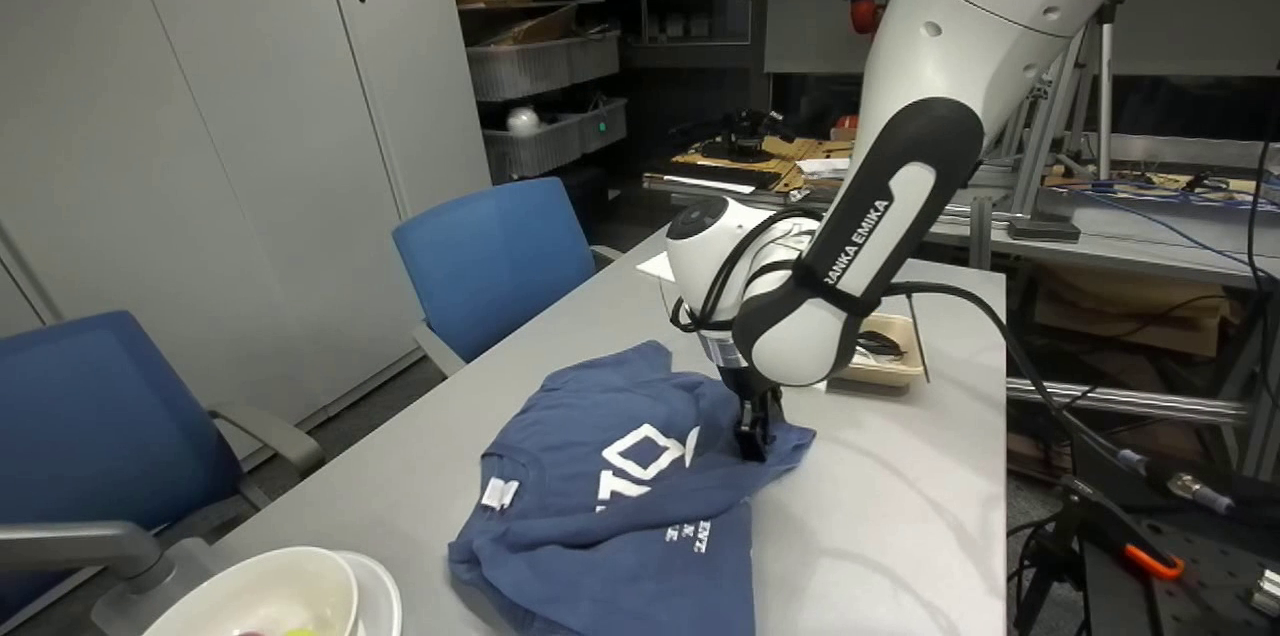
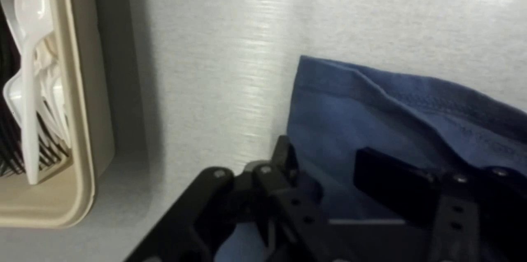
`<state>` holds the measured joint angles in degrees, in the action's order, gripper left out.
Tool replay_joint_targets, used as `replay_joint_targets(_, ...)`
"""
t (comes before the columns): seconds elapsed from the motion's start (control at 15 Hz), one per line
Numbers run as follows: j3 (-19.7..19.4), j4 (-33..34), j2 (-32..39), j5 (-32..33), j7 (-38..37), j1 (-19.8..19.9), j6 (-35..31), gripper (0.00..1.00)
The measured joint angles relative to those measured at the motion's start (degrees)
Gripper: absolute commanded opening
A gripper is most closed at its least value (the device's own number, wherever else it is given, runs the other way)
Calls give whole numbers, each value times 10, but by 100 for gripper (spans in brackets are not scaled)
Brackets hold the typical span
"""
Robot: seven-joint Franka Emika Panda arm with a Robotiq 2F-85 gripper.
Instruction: Fold the t-shirt on the table
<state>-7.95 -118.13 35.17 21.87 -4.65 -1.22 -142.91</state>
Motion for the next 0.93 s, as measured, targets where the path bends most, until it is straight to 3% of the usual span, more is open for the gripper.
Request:
replay_joint_targets(0.13, 0, 0, -2, 0, 0, 3, 1, 0)
replay_joint_targets(0.6, -3, -11, -16, 2, -14, -8, 31, 2)
replay_joint_targets(0.93, -4, -30, -78, 20, -23, -30, 90, 2)
